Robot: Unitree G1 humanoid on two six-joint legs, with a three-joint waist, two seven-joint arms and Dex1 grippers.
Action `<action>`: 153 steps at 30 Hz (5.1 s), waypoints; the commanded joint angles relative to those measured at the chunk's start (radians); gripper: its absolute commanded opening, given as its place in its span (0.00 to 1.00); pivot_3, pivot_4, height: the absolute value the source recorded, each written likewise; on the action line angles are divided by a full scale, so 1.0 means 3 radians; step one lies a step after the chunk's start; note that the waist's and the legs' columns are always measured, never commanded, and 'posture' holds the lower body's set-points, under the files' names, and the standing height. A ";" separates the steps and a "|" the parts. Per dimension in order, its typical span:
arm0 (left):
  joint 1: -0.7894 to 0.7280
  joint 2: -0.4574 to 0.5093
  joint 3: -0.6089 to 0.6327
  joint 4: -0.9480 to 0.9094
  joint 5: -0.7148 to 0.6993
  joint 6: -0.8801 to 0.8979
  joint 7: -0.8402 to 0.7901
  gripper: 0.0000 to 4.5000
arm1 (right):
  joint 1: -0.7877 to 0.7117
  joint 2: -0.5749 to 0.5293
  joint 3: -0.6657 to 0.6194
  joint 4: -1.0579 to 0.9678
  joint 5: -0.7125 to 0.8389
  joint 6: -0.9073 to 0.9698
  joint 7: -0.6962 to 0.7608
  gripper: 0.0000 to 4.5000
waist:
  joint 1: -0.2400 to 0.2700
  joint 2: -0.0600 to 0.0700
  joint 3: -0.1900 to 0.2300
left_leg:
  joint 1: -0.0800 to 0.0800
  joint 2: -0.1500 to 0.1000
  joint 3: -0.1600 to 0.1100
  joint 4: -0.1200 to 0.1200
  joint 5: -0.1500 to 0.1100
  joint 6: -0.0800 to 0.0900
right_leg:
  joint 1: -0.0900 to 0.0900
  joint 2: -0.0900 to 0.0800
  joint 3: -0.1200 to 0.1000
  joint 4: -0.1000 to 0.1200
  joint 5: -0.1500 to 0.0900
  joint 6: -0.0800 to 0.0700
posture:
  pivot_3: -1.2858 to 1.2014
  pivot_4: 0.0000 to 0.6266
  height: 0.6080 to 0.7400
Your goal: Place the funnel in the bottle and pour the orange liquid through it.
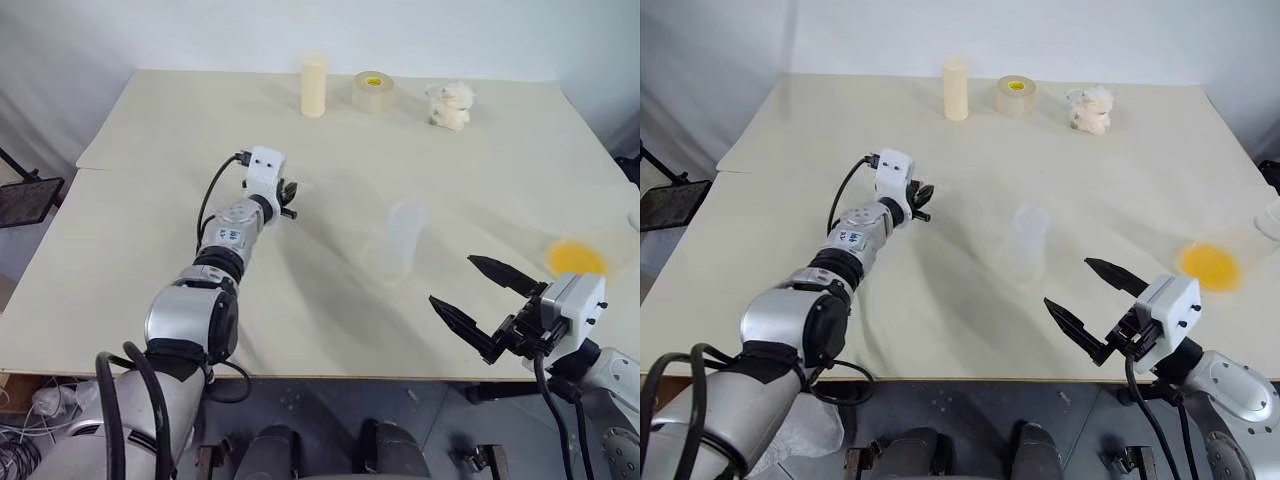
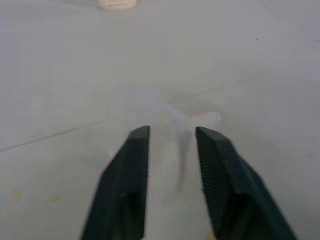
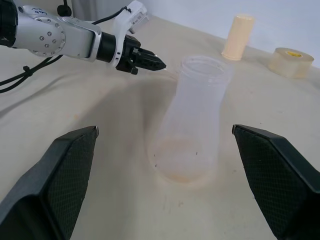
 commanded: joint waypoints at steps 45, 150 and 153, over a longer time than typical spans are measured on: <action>0.0202 0.0893 -0.0579 -0.2703 -0.1205 0.0646 -0.4014 0.00 | -0.0495 -0.0241 -0.0111 0.0488 0.0074 -0.0098 0.0573 1.00 | 0.0000 0.0001 0.0000 | -0.0001 0.0002 -0.0011 0.0005 0.0000 0.0000 | 0.0001 0.0000 0.0001 0.0000 0.0000 0.0000 | 0.52 0.24 1.00; 0.1729 0.0689 -0.0297 -0.3452 -0.1216 0.1057 -0.3733 0.99 | 0.0551 0.0379 -0.1584 -0.0046 0.0259 0.0378 -0.1082 1.00 | 0.0004 0.0008 -0.0004 | 0.0003 0.0020 -0.0021 0.0004 -0.0001 0.0005 | 0.0000 0.0000 0.0010 0.0001 0.0000 0.0000 | 0.52 0.24 1.00; 0.2057 0.0702 -0.0288 -0.3792 -0.1303 0.1052 -0.3615 0.99 | 0.0672 0.0424 -0.1727 -0.0098 0.0406 0.0463 -0.1194 1.00 | 0.0002 0.0010 -0.0005 | 0.0005 0.0021 -0.0019 0.0004 -0.0002 0.0004 | 0.0000 0.0000 0.0012 0.0000 0.0000 0.0000 | 0.52 0.24 1.00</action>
